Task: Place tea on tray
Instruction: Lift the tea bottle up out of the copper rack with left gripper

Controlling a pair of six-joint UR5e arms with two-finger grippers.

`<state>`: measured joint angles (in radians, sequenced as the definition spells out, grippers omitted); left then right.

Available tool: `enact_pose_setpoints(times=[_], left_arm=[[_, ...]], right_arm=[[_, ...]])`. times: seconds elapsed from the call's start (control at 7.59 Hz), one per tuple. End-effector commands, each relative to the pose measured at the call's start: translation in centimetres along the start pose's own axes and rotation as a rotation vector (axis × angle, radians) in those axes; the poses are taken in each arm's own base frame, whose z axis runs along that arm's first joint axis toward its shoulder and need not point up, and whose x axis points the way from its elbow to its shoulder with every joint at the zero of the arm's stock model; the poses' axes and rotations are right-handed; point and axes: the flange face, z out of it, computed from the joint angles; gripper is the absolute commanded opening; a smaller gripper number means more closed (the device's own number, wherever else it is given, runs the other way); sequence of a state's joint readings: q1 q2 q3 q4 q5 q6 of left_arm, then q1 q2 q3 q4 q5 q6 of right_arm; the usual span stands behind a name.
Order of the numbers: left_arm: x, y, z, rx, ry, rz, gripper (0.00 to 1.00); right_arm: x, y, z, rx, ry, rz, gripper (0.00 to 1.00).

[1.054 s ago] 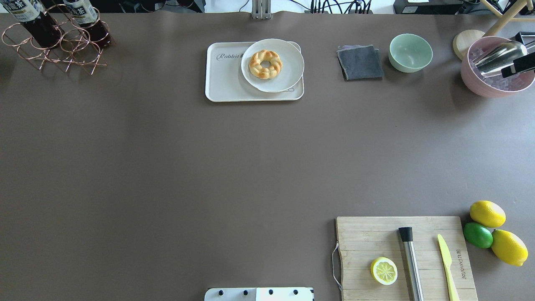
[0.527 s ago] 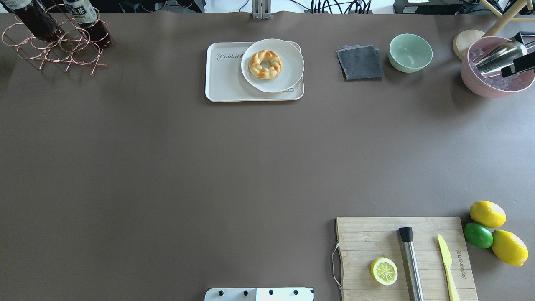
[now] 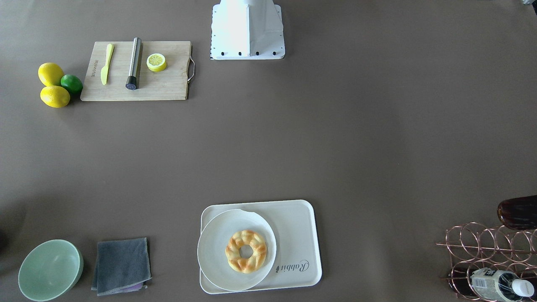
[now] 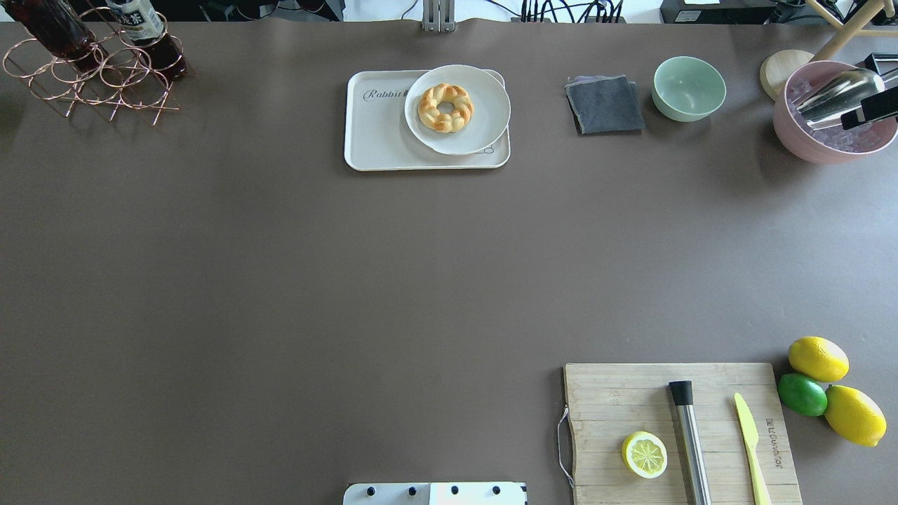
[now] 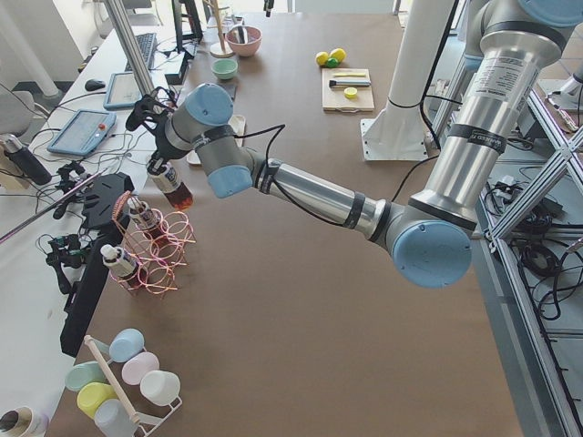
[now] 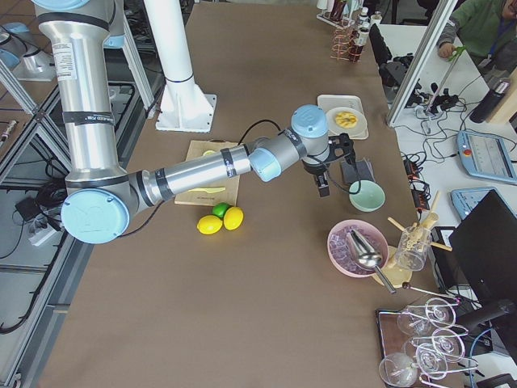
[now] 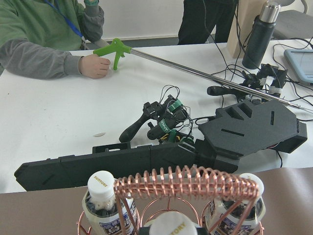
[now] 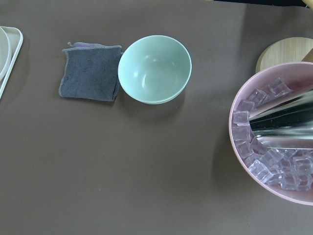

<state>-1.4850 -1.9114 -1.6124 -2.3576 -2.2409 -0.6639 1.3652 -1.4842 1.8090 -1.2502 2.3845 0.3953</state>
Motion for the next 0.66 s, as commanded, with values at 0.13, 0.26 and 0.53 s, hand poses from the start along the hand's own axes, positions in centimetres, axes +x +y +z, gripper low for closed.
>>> enact_pose_setpoints(times=[0.13,0.26,0.53], left_arm=[[16.0,5.4,0.5,-0.044,0.24,0.18,0.0],[18.8,6.6,1.0,-0.051,0.277,0.206,0.0],[27.3,12.0,4.2,-0.035,0.322,0.263,0.0]], right_arm=[[-2.8,-0.3,-2.1,0.043,-0.021,-0.07,1.0],[-4.7,-0.3,-2.2,0.067,-0.047,-0.121,1.0],[-8.4,-1.0,-2.0,0.091,-0.09,-0.203,0.99]])
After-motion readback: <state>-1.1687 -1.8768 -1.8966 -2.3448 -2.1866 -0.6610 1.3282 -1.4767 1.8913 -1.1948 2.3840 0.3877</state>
